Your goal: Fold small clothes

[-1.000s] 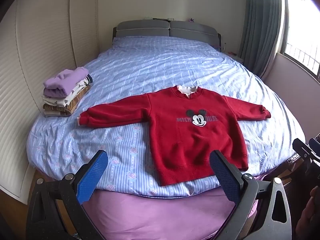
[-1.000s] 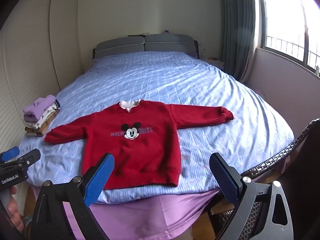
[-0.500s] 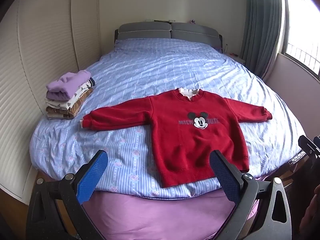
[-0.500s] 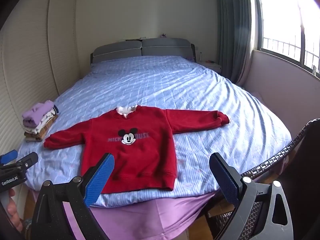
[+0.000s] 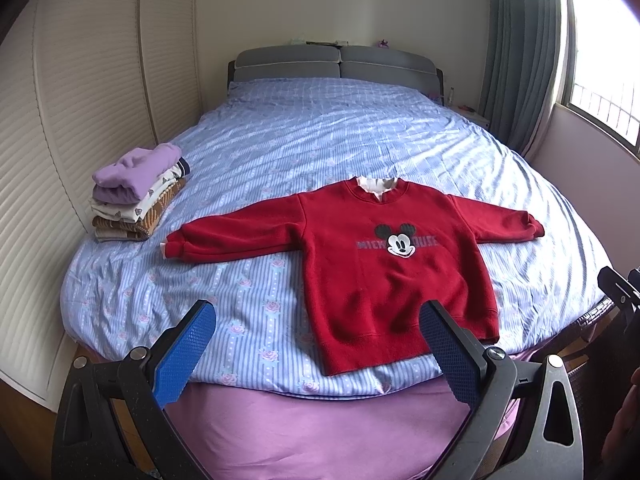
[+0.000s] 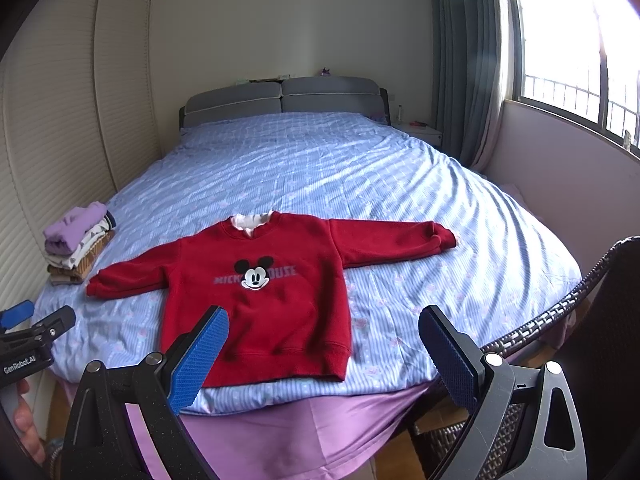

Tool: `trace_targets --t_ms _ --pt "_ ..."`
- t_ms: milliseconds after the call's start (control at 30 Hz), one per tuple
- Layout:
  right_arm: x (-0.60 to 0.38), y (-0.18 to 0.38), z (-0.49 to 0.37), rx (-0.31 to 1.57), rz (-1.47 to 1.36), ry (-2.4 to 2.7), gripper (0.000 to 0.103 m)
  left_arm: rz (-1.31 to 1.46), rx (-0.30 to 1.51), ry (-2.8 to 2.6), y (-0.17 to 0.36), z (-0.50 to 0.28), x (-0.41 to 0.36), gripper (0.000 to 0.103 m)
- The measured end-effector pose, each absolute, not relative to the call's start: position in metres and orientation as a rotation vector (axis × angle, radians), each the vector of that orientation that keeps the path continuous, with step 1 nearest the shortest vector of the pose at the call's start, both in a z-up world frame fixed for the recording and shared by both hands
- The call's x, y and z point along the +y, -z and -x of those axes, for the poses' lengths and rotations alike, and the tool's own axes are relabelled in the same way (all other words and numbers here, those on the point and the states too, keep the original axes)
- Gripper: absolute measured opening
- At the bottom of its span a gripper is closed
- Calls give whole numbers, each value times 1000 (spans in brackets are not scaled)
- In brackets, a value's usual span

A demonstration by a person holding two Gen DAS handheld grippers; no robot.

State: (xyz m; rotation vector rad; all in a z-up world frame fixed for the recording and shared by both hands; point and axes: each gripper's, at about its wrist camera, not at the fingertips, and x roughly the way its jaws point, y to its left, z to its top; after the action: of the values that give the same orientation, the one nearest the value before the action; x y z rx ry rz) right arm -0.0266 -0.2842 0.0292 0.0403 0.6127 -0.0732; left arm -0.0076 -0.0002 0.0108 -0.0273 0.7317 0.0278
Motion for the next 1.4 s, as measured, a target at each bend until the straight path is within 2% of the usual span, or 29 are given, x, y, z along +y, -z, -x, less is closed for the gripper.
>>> trace_targets --t_ms 1400 --pt "-287 -31 26 612 -47 82 97 20 732 -31 -9 11 2 103"
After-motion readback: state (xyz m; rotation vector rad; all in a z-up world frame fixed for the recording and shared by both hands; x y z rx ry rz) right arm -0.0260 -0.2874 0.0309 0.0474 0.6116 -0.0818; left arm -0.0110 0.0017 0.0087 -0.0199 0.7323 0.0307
